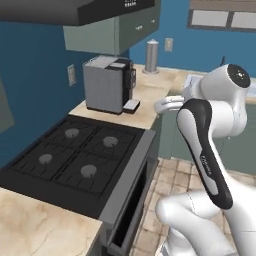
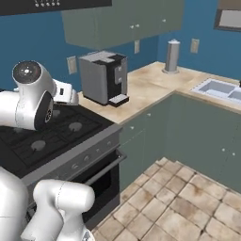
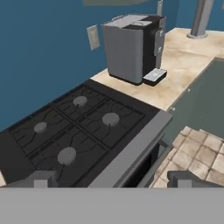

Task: Move the drinks to the dining counter.

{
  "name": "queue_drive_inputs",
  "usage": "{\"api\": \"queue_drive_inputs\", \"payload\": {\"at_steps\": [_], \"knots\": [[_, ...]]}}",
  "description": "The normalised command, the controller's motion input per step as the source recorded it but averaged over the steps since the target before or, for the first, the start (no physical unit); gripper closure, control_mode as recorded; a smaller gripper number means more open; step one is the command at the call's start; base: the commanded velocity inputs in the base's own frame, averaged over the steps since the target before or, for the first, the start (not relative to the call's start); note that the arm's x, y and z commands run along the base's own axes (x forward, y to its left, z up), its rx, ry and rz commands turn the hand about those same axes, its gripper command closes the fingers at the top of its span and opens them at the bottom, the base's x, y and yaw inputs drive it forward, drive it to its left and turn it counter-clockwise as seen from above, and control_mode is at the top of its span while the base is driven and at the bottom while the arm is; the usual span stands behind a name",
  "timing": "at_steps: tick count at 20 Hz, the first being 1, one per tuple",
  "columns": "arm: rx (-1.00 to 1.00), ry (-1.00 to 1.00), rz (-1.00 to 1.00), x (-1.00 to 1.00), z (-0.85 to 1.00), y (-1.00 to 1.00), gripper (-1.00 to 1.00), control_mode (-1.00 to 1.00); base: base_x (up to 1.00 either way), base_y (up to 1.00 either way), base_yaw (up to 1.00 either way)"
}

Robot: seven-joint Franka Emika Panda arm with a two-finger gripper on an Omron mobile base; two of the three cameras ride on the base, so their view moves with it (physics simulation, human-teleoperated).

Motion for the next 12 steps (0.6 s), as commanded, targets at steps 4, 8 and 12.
{"api": "queue_drive_inputs", "payload": {"at_steps": [4,8,12], "knots": [[0.0,0.0,0.0,0.0,0.0,0.0,-1.0,1.0,-0.73,0.21,0.15],[0.0,0.0,0.0,0.0,0.0,0.0,-1.0,1.0,-0.72,0.2,0.15],[0.0,0.0,0.0,0.0,0.0,0.0,-1.0,1.0,-0.67,0.23,0.16]]}}
